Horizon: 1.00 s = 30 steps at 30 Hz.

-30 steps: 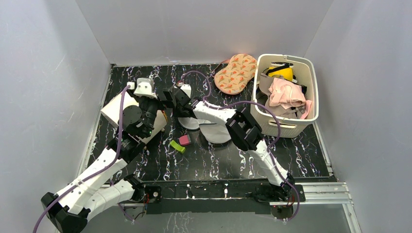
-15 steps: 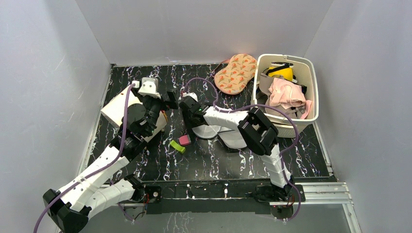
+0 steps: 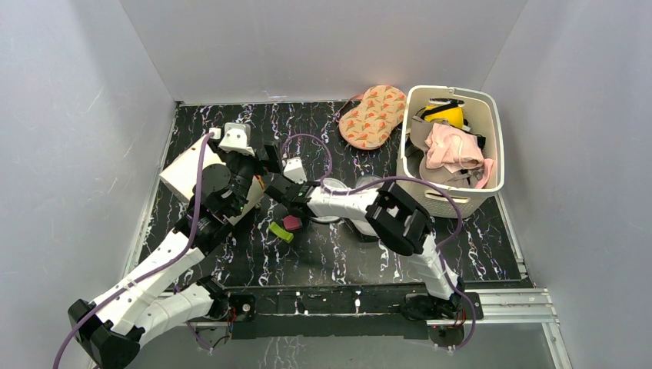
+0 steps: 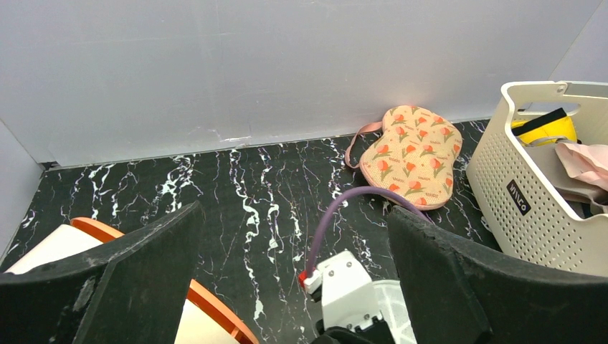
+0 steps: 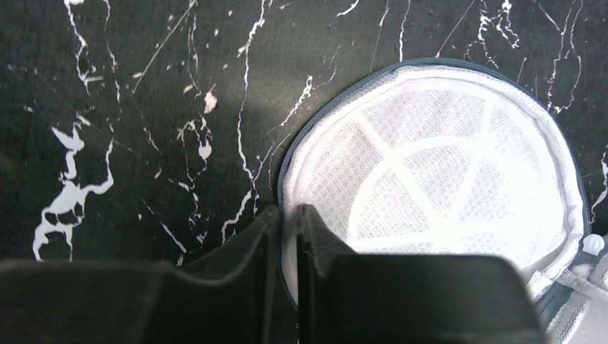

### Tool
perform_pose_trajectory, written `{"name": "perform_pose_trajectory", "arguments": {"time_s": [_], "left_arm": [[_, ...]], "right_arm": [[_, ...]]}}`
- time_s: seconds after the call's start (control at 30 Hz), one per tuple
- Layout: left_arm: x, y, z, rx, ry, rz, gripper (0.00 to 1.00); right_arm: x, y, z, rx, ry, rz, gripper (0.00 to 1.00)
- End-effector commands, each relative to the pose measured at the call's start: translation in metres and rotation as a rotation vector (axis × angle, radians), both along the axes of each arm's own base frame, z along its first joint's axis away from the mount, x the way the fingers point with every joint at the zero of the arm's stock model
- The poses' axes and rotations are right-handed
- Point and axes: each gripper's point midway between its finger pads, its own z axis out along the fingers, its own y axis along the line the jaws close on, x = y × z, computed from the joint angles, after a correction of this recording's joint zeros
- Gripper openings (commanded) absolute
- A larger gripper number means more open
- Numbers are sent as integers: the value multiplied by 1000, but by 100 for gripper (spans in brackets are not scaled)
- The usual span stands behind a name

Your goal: Unzip the laundry bag and remove the bra

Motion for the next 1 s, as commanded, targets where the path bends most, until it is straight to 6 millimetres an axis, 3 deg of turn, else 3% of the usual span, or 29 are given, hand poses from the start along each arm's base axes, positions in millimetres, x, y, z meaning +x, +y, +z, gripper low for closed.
{"name": "perform_pose_trajectory", "arguments": {"time_s": [0.0,0.23,0.53,0.8,0.97], "left_arm": [[-3,10,27,-36,-65,31,98],[-11,26,41,-37,-110,75,98],[-14,39,46,-50,-138,121,99],[-10,34,40,-37,-120,106,98],[-7,31,37,-32,-112,99,98]], "right_arm": [[-8,-8,9,51,17,31,0],[-4,27,97,351,-69,119,0],[-19,35,208,861,-84,143,0],[-34,42,256,1138,-22,210,0],[-38,35,268,1191,-28,213,0]]}}
